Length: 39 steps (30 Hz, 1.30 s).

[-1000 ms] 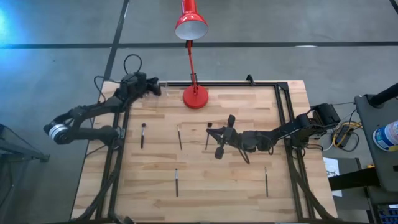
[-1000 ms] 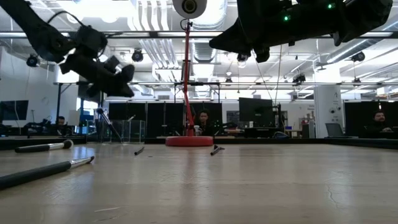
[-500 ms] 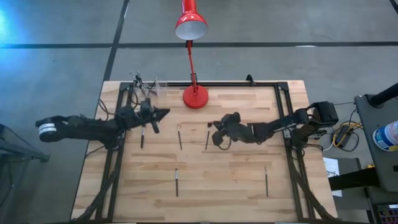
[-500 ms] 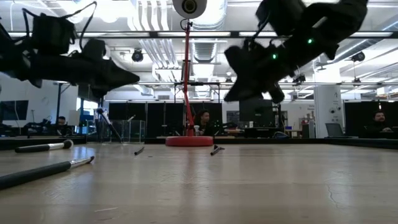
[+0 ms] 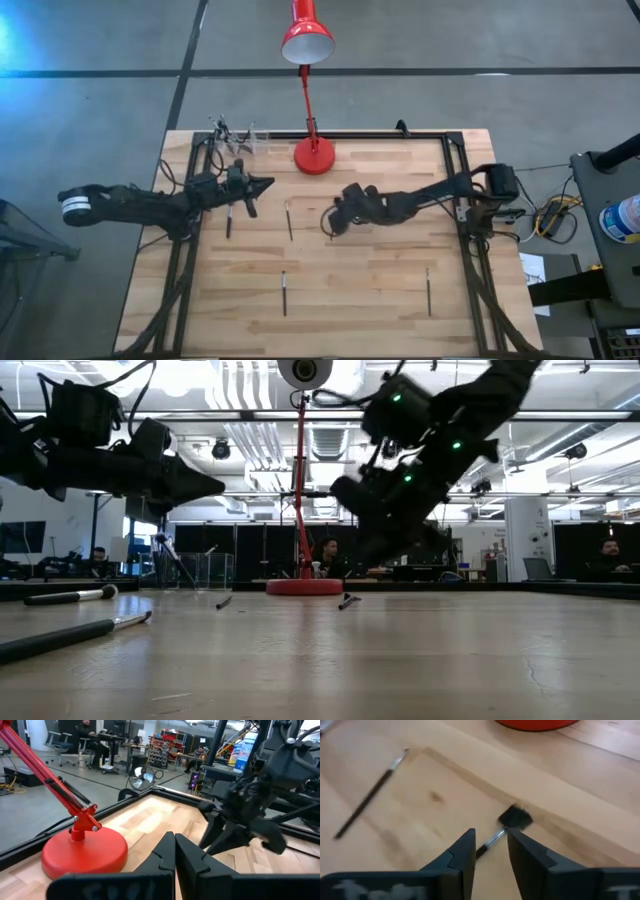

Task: Pick & Place Makeup Supplies
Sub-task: Put the makeup brush into the transparent organizer

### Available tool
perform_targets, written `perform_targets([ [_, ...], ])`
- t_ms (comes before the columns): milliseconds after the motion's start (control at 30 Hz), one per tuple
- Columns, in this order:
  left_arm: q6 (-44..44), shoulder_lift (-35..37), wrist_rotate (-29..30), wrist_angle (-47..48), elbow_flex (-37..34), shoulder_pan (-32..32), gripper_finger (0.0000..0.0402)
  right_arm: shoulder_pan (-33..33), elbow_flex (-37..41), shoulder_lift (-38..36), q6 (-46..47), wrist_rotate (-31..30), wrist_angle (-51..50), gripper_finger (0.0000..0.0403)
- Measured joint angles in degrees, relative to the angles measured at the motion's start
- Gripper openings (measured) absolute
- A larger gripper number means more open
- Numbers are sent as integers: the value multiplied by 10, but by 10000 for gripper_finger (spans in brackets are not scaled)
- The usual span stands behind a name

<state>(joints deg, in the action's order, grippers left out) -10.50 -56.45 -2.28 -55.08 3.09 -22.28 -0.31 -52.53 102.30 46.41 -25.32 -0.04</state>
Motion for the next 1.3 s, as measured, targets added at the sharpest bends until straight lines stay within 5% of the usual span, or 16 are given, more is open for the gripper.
perform_targets([
  [667, 1, -8, 3, 8, -2, 0, 3, -11, -204, 164, 35, 9, -226, 101],
  [1300, -12, -8, 4, 69, -2, 0, 3, -11, -212, 170, -84, 11, -216, 15],
])
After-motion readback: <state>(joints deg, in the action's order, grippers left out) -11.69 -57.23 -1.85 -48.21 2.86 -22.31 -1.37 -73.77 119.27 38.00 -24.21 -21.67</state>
